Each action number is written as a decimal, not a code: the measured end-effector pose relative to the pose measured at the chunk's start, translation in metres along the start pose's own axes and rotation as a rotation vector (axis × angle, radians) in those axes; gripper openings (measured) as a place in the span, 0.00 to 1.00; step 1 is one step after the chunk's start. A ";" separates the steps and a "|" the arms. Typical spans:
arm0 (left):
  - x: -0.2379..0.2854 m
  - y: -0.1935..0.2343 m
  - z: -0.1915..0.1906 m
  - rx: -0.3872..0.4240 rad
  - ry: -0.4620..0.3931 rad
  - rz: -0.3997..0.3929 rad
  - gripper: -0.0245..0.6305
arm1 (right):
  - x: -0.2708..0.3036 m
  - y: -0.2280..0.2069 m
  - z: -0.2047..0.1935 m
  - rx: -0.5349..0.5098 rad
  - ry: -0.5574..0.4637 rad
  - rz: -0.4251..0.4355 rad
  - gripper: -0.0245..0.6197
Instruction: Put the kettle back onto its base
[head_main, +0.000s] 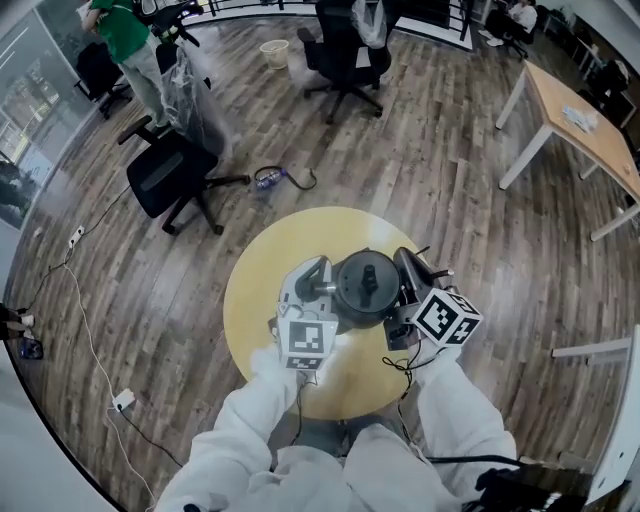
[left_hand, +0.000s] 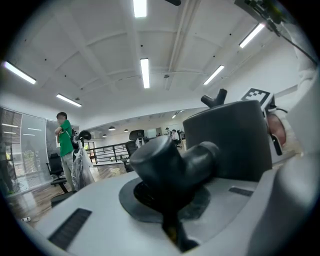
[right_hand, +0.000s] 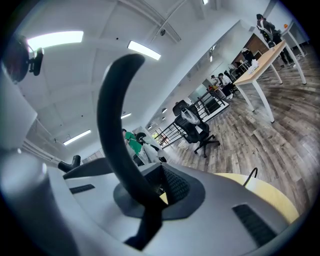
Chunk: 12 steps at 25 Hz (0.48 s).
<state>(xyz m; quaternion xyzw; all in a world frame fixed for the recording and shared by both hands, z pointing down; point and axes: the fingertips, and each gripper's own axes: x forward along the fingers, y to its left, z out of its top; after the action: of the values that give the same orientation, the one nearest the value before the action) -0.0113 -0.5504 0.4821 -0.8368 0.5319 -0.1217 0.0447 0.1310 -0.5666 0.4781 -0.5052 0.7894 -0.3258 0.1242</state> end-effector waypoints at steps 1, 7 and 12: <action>0.005 0.001 -0.006 0.004 0.015 -0.002 0.03 | 0.006 -0.005 -0.003 0.004 0.004 0.002 0.05; 0.032 0.007 -0.042 0.018 0.058 -0.009 0.03 | 0.039 -0.032 -0.022 0.006 0.007 0.026 0.05; 0.048 0.011 -0.073 0.011 0.086 -0.011 0.03 | 0.057 -0.050 -0.038 0.001 0.004 0.029 0.05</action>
<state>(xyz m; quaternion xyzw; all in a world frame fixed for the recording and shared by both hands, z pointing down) -0.0197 -0.5946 0.5583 -0.8335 0.5280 -0.1607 0.0260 0.1214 -0.6160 0.5464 -0.4929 0.7968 -0.3253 0.1278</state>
